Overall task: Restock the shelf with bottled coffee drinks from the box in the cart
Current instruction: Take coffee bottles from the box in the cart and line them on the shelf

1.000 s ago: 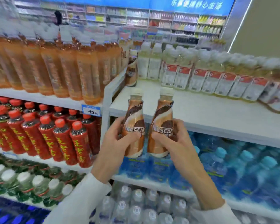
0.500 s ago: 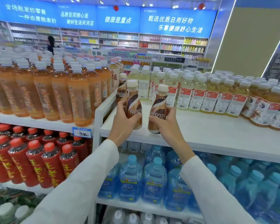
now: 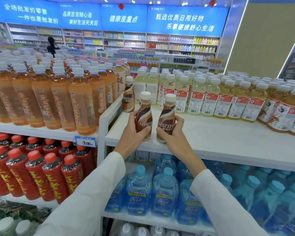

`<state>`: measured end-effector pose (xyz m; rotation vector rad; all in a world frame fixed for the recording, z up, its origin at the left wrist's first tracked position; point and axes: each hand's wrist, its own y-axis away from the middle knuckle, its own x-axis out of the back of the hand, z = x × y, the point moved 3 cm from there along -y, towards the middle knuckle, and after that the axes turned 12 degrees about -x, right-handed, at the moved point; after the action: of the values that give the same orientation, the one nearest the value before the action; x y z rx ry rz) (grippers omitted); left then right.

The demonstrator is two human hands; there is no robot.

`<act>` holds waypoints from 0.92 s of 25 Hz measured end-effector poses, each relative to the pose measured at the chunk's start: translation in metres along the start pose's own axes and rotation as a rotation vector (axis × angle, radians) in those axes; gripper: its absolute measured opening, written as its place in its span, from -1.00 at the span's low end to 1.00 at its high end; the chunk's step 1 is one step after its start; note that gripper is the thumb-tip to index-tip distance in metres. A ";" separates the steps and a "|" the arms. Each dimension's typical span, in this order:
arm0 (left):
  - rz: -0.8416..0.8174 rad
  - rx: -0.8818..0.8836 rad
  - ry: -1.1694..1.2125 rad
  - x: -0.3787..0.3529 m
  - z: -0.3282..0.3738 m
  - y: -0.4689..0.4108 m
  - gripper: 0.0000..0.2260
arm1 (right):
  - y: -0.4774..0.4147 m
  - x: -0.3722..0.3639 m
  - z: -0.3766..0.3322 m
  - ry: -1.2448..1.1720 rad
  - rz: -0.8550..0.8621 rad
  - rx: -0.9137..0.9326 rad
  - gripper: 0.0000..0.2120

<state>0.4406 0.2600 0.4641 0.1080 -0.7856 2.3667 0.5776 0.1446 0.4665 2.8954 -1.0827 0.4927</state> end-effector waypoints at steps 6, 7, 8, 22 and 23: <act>0.139 0.055 -0.302 0.002 0.011 0.014 -0.13 | 0.010 0.007 0.008 0.129 0.168 0.033 -0.26; 0.165 0.065 -0.330 0.002 0.011 0.014 -0.19 | 0.010 0.007 0.007 0.131 0.190 0.034 -0.32; 0.169 0.077 -0.340 0.001 0.011 0.014 -0.26 | 0.010 0.006 0.006 0.129 0.191 0.034 -0.37; 0.252 0.080 -0.203 -0.006 0.005 0.017 -0.43 | 0.015 -0.005 0.008 0.073 0.250 0.049 -0.52; 0.277 0.087 -0.228 -0.008 0.005 0.013 -0.44 | 0.011 -0.007 0.008 0.075 0.258 0.042 -0.53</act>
<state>0.4384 0.2452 0.4591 0.3301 -0.8496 2.6848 0.5680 0.1395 0.4562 2.7579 -1.4590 0.6326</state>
